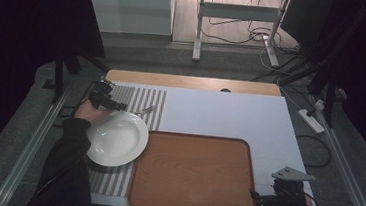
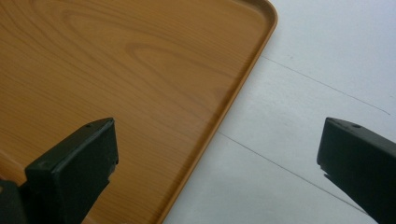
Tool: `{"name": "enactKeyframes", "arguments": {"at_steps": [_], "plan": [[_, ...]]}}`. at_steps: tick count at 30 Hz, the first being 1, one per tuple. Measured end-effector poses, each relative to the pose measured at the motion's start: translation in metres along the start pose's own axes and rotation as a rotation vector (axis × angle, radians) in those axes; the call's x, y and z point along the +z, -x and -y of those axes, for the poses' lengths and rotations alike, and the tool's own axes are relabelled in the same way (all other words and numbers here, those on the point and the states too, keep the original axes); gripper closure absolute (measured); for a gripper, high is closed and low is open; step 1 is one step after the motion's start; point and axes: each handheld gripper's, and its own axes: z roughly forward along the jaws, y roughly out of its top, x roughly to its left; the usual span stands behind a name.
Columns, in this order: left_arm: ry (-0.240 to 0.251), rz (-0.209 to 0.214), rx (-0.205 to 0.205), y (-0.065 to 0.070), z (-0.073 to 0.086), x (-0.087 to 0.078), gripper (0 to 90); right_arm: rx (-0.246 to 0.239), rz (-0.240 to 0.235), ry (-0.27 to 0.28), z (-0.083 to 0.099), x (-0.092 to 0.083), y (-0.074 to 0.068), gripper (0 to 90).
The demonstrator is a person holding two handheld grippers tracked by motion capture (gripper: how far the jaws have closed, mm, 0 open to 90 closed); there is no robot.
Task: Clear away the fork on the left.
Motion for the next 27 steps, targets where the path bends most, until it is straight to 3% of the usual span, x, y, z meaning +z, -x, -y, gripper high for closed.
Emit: {"name": "enactKeyframes", "arguments": {"at_steps": [3, 9, 14, 19, 22, 25, 27], "plan": [[-0.006, 0.012, 0.008, 0.007, -0.007, 0.007, 1.0, -0.001, 0.0, 0.002, 0.0, 0.0, 0.0, 0.0], [-0.049, 0.082, 0.055, 0.022, -0.019, 0.02, 0.0, -0.005, -0.002, 0.002, 0.0, 0.0, 0.0, 0.0], [-0.1, 0.059, 0.102, 0.033, -0.026, 0.031, 0.0, -0.007, -0.002, 0.001, 0.0, 0.0, 0.0, 0.0], [-0.171, 0.032, 0.118, 0.035, -0.028, 0.043, 0.0, -0.012, -0.003, 0.0, 0.0, 0.0, 0.0, 0.0], [-0.194, 0.018, 0.124, 0.035, -0.03, 0.047, 0.0, -0.013, -0.003, -0.001, 0.0, 0.0, -0.001, 0.0], [-0.224, -0.025, 0.132, 0.034, -0.032, 0.052, 2.8, -0.012, -0.003, -0.002, 0.0, 0.0, -0.001, 0.0], [-0.224, -0.018, 0.136, 0.033, -0.032, 0.051, 3.9, -0.014, -0.002, -0.001, 0.0, 0.0, -0.001, 0.0]]}}
